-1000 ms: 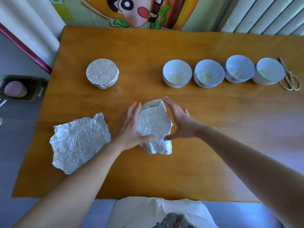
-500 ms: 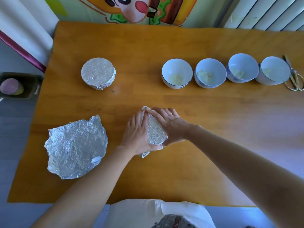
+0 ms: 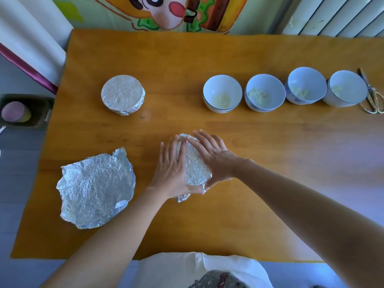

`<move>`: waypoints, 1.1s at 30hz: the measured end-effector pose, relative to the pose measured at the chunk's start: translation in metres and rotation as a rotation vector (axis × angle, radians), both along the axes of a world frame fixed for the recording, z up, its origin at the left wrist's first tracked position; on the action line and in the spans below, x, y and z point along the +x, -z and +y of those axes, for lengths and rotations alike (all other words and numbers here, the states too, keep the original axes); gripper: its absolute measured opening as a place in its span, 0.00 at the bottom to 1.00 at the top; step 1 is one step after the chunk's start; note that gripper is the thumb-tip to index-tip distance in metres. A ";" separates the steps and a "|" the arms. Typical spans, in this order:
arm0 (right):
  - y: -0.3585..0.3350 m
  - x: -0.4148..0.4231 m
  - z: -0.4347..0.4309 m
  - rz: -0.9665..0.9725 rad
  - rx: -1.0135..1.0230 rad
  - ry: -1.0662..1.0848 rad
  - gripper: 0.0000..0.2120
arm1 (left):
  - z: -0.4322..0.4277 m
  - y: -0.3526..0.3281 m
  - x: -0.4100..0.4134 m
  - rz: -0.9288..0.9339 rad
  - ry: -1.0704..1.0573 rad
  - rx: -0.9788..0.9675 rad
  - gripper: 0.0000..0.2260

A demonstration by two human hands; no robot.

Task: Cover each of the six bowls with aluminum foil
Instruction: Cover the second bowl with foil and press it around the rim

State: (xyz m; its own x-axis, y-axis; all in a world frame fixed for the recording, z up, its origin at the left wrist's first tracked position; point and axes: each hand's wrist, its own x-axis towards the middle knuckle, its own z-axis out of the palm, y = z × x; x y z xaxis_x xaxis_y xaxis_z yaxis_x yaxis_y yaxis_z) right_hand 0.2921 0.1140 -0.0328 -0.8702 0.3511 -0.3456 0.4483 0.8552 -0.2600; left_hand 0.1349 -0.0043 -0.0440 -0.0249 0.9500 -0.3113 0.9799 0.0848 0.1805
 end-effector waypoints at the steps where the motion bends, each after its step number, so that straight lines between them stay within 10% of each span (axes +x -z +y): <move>1: -0.004 0.002 0.001 -0.011 -0.004 -0.005 0.76 | -0.001 -0.001 -0.002 -0.020 0.007 0.007 0.71; 17: 0.006 0.044 -0.024 0.327 -0.245 0.464 0.38 | 0.015 0.004 0.031 0.061 -0.060 0.083 0.55; 33: 0.017 0.044 -0.021 0.620 -0.513 0.806 0.26 | 0.020 0.003 0.032 0.053 -0.062 0.145 0.55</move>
State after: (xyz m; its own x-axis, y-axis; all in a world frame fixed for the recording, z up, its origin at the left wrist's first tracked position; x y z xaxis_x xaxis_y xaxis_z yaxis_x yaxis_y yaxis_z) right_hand 0.3360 0.0931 -0.0494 -0.5260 0.8270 -0.1984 0.4915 0.1052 -0.8645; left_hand 0.1668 0.0161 -0.0473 -0.0979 0.9809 -0.1679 0.9821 0.1226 0.1433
